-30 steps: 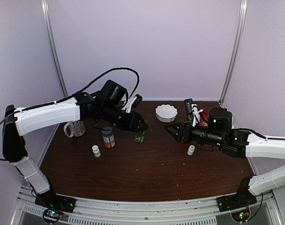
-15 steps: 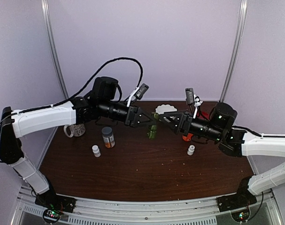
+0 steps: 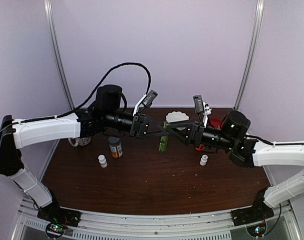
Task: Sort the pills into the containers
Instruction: Open the lid of the pill container.
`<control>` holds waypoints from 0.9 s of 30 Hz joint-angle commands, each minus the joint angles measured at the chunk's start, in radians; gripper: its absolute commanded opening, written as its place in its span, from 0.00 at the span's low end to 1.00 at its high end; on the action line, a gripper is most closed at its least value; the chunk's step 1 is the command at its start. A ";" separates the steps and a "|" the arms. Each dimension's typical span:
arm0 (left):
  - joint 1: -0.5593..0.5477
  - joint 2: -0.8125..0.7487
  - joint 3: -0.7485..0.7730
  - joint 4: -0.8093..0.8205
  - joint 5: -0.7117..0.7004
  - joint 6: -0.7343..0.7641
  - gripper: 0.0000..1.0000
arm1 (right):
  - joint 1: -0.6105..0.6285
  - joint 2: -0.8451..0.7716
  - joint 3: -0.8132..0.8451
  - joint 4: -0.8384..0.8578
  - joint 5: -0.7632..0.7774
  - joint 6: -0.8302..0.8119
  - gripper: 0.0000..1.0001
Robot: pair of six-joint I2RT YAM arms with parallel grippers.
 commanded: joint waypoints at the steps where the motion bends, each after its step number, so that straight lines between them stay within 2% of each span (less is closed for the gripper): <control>1: 0.000 -0.029 -0.008 0.082 0.033 -0.015 0.43 | -0.007 0.029 0.025 0.052 -0.058 0.028 0.76; 2: 0.000 -0.029 -0.009 0.084 0.034 -0.016 0.43 | -0.007 0.033 0.027 0.054 -0.058 0.030 0.80; 4: -0.005 -0.028 -0.010 0.087 0.041 -0.016 0.43 | -0.007 0.037 0.025 0.052 -0.050 0.034 0.79; 8: -0.009 -0.026 -0.011 0.082 0.050 -0.008 0.43 | -0.006 0.046 0.026 0.057 -0.049 0.046 0.65; 10: -0.008 -0.022 -0.012 0.082 0.062 -0.005 0.43 | -0.007 0.055 0.026 0.069 -0.051 0.056 0.62; 17: -0.011 -0.014 -0.009 0.058 0.067 0.016 0.42 | -0.007 0.069 0.023 0.110 -0.056 0.091 0.71; 27: -0.022 -0.007 -0.009 0.055 0.061 0.021 0.43 | -0.008 0.077 0.032 0.097 -0.035 0.123 0.70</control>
